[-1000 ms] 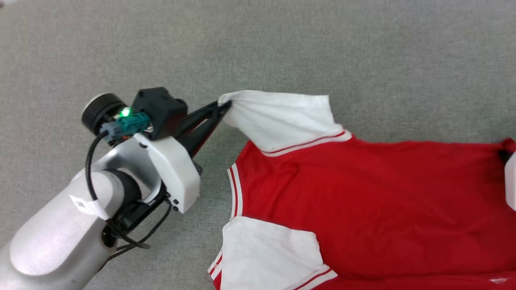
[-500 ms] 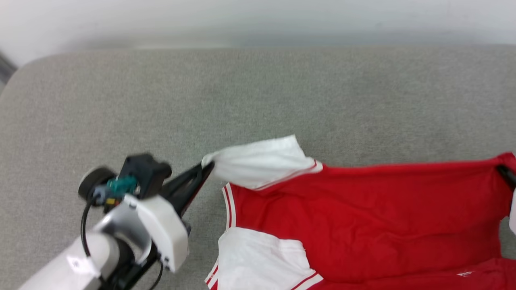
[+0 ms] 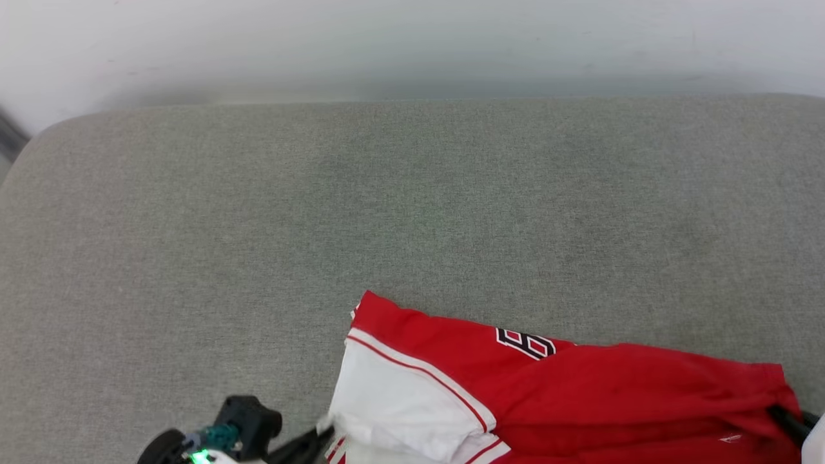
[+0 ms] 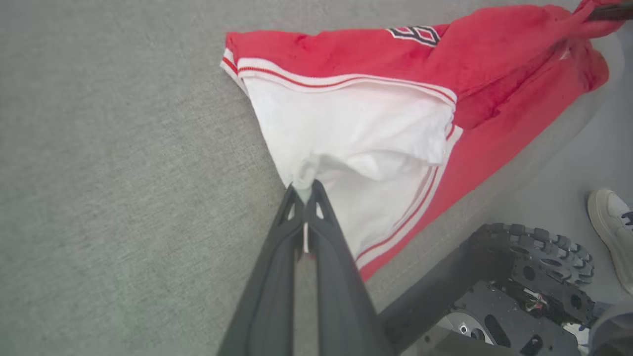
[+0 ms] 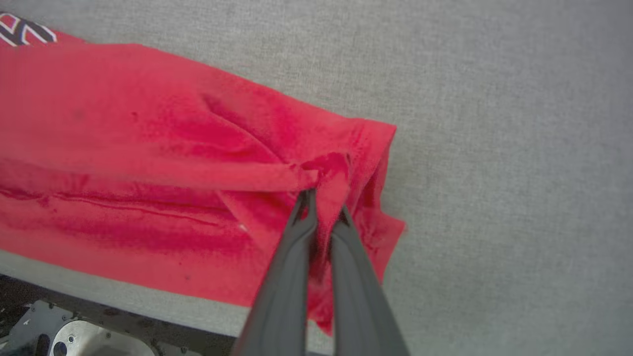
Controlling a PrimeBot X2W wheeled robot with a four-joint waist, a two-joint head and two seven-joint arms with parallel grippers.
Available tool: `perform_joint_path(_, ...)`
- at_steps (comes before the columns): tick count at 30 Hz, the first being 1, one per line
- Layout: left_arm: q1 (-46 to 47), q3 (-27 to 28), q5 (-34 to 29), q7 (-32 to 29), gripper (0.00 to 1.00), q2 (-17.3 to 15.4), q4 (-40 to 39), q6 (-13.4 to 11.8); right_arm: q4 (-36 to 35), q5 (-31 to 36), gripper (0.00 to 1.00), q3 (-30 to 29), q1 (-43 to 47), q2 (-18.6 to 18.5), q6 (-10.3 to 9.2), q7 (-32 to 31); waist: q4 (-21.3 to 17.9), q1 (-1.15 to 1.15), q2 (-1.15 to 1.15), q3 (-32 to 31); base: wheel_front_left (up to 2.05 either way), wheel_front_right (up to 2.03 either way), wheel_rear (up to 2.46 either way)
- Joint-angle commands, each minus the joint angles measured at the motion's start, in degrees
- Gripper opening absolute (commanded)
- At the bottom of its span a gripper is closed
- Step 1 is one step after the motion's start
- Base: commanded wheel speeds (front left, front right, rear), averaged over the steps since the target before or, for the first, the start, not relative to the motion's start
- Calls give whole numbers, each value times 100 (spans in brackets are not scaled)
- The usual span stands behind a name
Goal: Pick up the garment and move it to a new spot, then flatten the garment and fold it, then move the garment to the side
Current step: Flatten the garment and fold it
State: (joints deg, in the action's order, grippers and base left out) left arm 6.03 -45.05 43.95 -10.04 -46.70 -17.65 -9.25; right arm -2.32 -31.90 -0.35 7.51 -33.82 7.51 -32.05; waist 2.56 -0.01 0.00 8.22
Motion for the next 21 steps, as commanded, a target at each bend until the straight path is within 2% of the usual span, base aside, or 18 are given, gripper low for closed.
perform_joint_path(1, -80, -44, 24, -23, 0, 57, 30, 16, 4, 32, 0, 48, 59, -64, -4, 41, -3, 1, 0, 10, 0, 0, 0)
perform_joint_path(6, -53, -402, -142, -199, 0, 216, 603, 142, 381, 138, 0, 501, 95, -414, -4, 141, -25, 1, 0, 66, 0, 0, 0)
perform_joint_path(12, 177, -606, -442, -126, 0, 449, 1165, 293, 713, 387, 0, 964, -78, -744, -4, 367, -20, 1, 0, 121, 0, 0, 0)
perform_joint_path(17, 255, -706, -473, -24, 0, 697, 1484, 371, 953, 328, 0, 1232, -269, -696, -4, 572, -26, 1, 0, 141, 0, 0, 0)
perform_joint_path(18, 252, -725, -477, -3, 43, 719, 1532, 397, 965, 335, 74, 1278, -312, -683, -4, 633, -30, 1, 0, 138, 0, 0, 0)
perform_joint_path(19, 252, -735, -480, 11, 93, 736, 1585, 410, 1007, 304, 100, 1290, -354, -644, -4, 677, -35, 1, 0, 130, 0, 0, 0)
perform_joint_path(20, 246, -743, -482, 13, 100, 745, 1630, 408, 1039, 291, 100, 1301, -388, -617, -4, 727, -40, 1, 0, 113, 0, 0, 0)
perform_joint_path(21, 234, -732, -478, 45, 100, 754, 1666, 395, 1048, 252, 100, 1333, -413, -604, -4, 750, -46, 1, 0, 88, 0, 0, 0)
